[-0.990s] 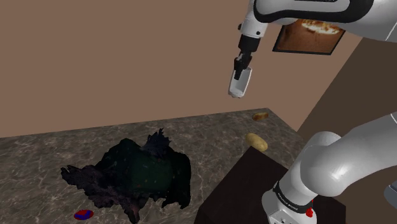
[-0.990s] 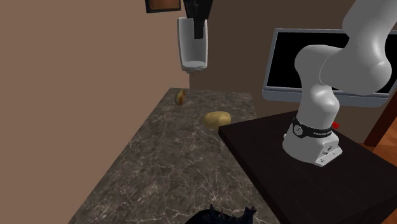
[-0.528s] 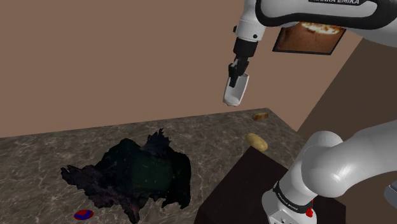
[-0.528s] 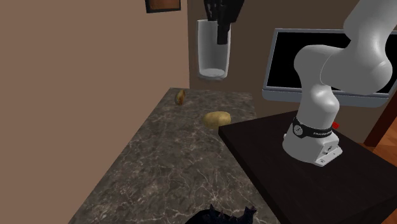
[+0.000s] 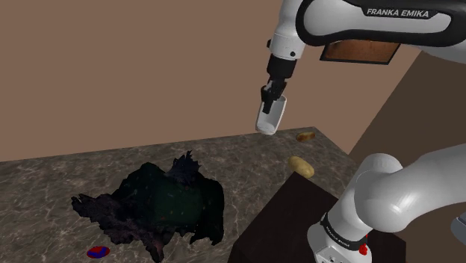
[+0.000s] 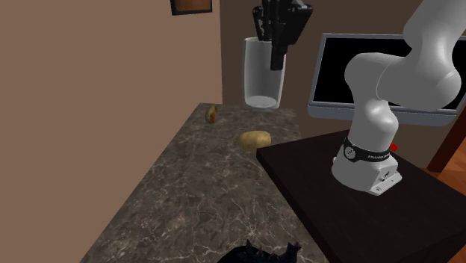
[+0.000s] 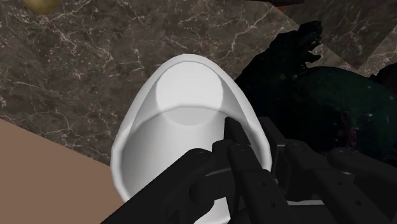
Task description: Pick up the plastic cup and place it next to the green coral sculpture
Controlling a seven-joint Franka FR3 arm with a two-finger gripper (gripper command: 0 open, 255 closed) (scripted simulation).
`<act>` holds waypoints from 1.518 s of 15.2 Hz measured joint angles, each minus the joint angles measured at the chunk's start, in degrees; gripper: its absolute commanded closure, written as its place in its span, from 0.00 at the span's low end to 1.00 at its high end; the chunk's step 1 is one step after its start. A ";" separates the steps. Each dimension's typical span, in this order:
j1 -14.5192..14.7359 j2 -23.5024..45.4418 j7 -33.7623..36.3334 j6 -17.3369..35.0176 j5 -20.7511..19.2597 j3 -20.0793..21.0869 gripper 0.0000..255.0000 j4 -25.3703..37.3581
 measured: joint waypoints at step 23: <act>-0.05 1.38 -0.51 18.29 0.06 -0.10 1.00 -16.93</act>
